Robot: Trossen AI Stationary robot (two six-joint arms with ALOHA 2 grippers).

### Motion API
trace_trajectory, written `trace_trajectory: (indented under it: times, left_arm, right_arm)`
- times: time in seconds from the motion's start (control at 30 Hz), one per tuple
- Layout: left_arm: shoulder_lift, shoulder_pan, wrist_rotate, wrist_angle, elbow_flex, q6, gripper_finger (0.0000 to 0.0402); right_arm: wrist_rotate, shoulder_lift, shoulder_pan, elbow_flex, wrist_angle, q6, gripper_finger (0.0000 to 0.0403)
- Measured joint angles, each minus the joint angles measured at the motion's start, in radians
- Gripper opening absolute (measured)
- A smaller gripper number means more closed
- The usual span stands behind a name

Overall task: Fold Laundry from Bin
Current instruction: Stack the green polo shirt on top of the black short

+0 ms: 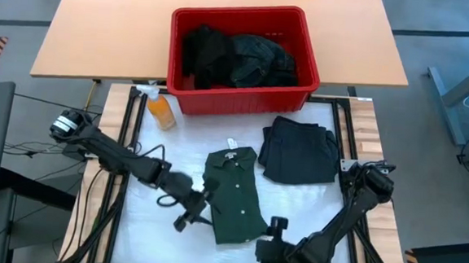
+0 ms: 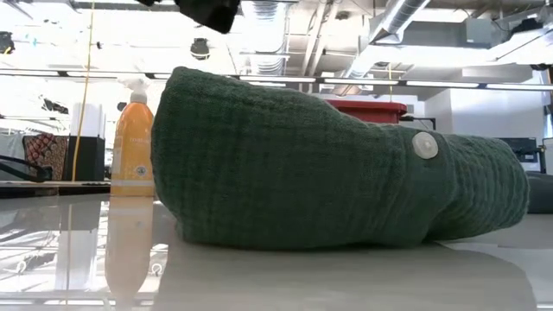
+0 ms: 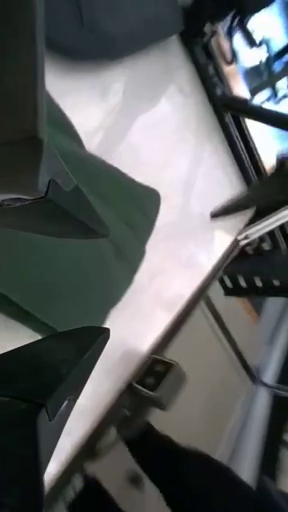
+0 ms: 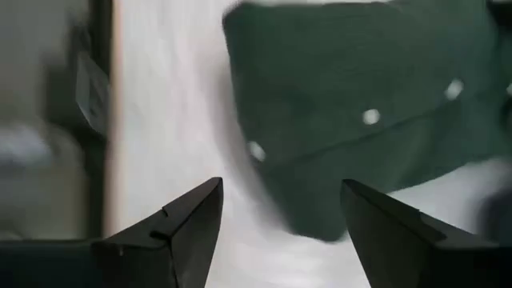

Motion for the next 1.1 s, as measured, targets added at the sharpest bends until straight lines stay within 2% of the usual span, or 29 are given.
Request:
trace_trajectory:
  times: [0.13,0.2,0.43,0.67,0.8,0.9,1.03,1.1]
  left_arm:
    - [0.000,-0.038,-0.160,-0.008,0.000,0.017,0.0181]
    - [0.001,-0.043,-0.182,-0.033,0.000,0.033,0.0181]
    - [0.006,-0.045,-0.249,-0.147,0.000,-0.012,0.0206]
    - [0.006,-0.046,-0.245,-0.150,0.000,-0.039,0.0240]
    - [0.012,-0.045,-0.210,-0.146,0.000,-0.041,0.0247]
    - [0.023,-0.052,-0.192,-0.145,0.000,-0.048,0.0248]
    - [0.079,-0.071,-0.144,-0.066,-0.001,-0.038,0.0248]
    - [0.124,-0.077,-0.126,0.028,0.000,-0.036,0.0248]
  right_arm:
    - [-0.028,0.018,-0.022,-0.001,-0.077,-0.263,0.0282]
    - [-0.020,0.022,-0.029,-0.021,-0.098,-0.325,0.0282]
    - [-0.003,0.007,-0.056,-0.144,0.055,-0.514,0.0282]
    - [-0.023,0.005,-0.056,-0.226,0.233,-0.536,0.0282]
    - [0.047,0.003,-0.065,-0.281,0.352,-0.535,0.0282]
    - [0.040,0.004,-0.082,-0.333,0.411,-0.502,0.0282]
    - [0.031,0.018,-0.092,-0.383,0.431,-0.423,0.0282]
    - [0.030,0.035,-0.091,-0.389,0.436,-0.415,0.0282]
